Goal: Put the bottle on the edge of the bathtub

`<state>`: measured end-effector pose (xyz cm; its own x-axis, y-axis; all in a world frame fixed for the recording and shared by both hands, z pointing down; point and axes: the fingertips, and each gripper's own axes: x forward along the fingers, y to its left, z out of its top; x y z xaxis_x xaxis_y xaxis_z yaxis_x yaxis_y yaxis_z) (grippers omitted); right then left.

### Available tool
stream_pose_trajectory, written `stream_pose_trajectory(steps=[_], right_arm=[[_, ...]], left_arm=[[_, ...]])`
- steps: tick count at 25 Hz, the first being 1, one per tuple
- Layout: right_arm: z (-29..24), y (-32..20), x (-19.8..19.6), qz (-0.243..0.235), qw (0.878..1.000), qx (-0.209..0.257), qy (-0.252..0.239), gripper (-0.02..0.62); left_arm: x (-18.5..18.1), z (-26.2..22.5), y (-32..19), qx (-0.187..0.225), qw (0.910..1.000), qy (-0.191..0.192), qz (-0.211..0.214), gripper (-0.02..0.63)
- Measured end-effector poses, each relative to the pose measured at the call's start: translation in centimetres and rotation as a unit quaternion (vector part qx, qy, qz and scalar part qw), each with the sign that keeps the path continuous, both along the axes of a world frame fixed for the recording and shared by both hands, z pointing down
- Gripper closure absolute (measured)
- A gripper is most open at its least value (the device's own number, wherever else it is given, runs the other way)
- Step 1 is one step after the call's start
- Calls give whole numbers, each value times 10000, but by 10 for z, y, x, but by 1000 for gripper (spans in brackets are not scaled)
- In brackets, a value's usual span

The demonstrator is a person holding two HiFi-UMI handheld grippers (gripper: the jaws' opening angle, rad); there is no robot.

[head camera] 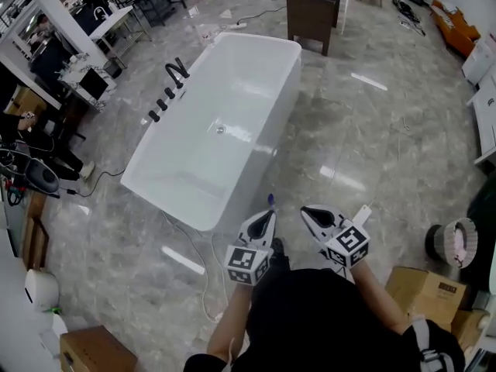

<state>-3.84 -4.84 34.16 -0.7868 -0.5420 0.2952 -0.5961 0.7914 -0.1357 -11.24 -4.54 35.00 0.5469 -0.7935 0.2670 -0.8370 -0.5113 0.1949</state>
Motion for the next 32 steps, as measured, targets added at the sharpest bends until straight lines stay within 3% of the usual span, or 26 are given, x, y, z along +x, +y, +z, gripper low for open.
stream_pose_trajectory(steps=[7, 14, 24, 32], right_arm=[[12, 91, 64, -363, 9992, -133, -92, 583], [13, 166, 114, -600, 9979, -192, -177, 583], [-30, 226, 140, -667, 9957, -28, -643, 583], [-37, 276, 111, -903, 9929, 81, -773, 583]], left_arm=[[74, -3, 88, -106, 9983, 437, -361, 594], [123, -10, 181, -125, 9971, 465, -590, 594], [144, -46, 253, 29, 9958, 506, -765, 594], [121, -57, 300, 108, 9961, 486, -727, 594]])
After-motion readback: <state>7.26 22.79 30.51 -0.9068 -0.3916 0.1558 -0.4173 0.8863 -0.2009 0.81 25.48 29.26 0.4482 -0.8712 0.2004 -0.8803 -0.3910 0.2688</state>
